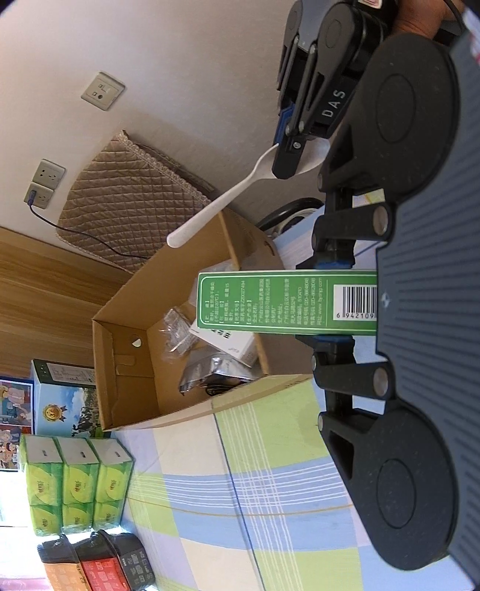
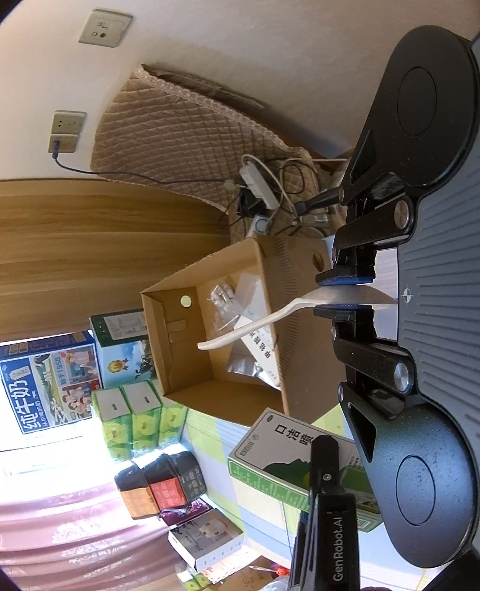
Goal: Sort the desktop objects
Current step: 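Carry the green-white box and white spoon over the cardboard box, then lower the green-white box into the box with the left tool while the right tool lowers the spoon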
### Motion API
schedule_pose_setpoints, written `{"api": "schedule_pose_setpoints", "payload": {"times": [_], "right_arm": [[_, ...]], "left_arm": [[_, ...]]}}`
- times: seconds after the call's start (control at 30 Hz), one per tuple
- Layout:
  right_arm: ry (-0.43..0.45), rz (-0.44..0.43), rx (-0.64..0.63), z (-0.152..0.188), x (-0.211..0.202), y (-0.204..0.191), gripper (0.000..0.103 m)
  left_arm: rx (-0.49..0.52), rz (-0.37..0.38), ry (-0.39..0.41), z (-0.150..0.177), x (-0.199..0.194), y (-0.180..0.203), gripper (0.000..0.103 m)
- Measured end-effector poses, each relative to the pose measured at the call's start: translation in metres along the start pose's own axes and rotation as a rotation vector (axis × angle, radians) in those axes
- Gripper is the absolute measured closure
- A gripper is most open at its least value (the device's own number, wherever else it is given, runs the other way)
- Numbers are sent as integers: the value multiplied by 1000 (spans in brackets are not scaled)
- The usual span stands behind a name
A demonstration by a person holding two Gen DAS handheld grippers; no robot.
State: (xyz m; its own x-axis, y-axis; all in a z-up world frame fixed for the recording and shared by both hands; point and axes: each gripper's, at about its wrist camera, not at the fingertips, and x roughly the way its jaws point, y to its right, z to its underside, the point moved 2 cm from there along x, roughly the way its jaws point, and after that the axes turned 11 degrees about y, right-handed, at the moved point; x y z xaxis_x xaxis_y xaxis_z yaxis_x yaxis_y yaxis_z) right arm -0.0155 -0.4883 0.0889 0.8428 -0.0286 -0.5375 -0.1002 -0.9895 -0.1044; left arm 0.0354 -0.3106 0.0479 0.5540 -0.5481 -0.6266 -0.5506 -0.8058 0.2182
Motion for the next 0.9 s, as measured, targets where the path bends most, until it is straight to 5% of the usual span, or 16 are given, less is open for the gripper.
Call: {"api": "schedule_pose_setpoints", "payload": {"times": [0.9], "right_arm": [[27, -33, -77, -56, 64, 1, 96]], "left_arm": [[-31, -23, 29, -63, 48, -22, 78]]}}
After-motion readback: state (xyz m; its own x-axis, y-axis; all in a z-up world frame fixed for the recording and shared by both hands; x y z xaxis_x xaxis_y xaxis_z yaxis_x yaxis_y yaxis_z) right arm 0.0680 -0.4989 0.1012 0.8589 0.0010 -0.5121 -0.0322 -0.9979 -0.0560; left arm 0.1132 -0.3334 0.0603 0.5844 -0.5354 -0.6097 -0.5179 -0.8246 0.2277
